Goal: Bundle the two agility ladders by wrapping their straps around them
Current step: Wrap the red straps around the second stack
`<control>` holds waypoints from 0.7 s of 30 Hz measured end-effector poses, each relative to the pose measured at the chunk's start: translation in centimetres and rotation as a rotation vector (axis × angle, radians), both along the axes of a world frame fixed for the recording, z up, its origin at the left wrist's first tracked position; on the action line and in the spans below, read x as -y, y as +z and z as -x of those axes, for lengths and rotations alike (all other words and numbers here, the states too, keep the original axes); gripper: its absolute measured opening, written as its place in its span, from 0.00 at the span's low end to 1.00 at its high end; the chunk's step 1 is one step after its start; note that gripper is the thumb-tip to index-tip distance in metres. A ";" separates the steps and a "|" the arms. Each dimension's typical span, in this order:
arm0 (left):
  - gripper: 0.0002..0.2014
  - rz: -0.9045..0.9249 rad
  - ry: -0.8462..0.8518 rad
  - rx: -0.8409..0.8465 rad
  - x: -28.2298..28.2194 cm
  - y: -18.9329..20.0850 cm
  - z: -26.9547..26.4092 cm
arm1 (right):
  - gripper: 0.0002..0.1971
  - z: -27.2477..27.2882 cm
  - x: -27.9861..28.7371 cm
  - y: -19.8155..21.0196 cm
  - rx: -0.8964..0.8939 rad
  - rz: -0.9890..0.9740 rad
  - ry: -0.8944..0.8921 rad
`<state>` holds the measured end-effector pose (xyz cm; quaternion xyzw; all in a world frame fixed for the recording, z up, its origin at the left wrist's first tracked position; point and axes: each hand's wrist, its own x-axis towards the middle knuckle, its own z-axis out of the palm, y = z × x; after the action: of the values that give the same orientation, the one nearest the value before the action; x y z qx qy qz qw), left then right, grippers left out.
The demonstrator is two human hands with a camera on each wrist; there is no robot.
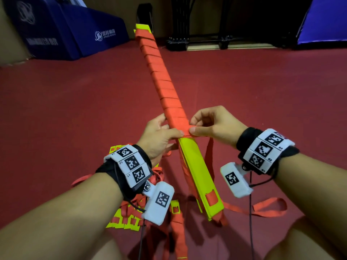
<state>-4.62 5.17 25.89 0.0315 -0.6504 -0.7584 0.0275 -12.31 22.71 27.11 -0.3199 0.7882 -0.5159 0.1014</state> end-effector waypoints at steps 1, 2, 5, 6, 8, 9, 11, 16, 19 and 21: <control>0.21 0.005 0.003 -0.002 0.0 0.0 0.0 | 0.05 0.1 -0.2 0.0 -0.007 -0.047 0.002; 0.20 0.014 -0.001 -0.006 0.0 0.1 0.0 | 0.10 0.1 -0.4 0.1 -0.016 -0.091 0.022; 0.21 0.047 -0.027 -0.005 0.2 0.1 -0.1 | 0.22 0.1 -0.7 0.2 0.003 -0.131 0.080; 0.22 0.062 -0.035 -0.001 0.3 0.1 -0.1 | 0.23 0.2 -0.7 0.2 0.009 -0.137 0.083; 0.22 0.083 -0.047 0.000 0.2 0.2 -0.2 | 0.20 0.5 -0.6 0.1 0.023 -0.149 0.097; 0.22 0.088 -0.049 0.000 0.2 0.3 -0.2 | 0.18 0.6 -0.6 -0.1 0.027 -0.163 0.112; 0.23 0.092 -0.046 -0.002 0.2 0.4 -0.3 | 0.16 0.8 -0.7 -0.1 0.008 -0.213 0.149; 0.23 0.070 -0.036 0.003 0.4 0.4 -0.5 | 0.12 0.4 -0.9 0.7 0.002 -0.249 0.204; 0.25 0.062 -0.048 0.019 0.5 0.5 -0.6 | 0.13 0.2 -0.9 0.8 -0.020 -0.238 0.215; 0.24 0.058 -0.059 0.026 0.6 0.6 -0.7 | 0.13 0.3 -0.8 0.7 -0.009 -0.224 0.222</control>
<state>-3.94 4.59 26.48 0.0215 -0.6731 -0.7393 -0.0024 -12.58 23.51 27.78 -0.3943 0.8009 -0.4090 0.1892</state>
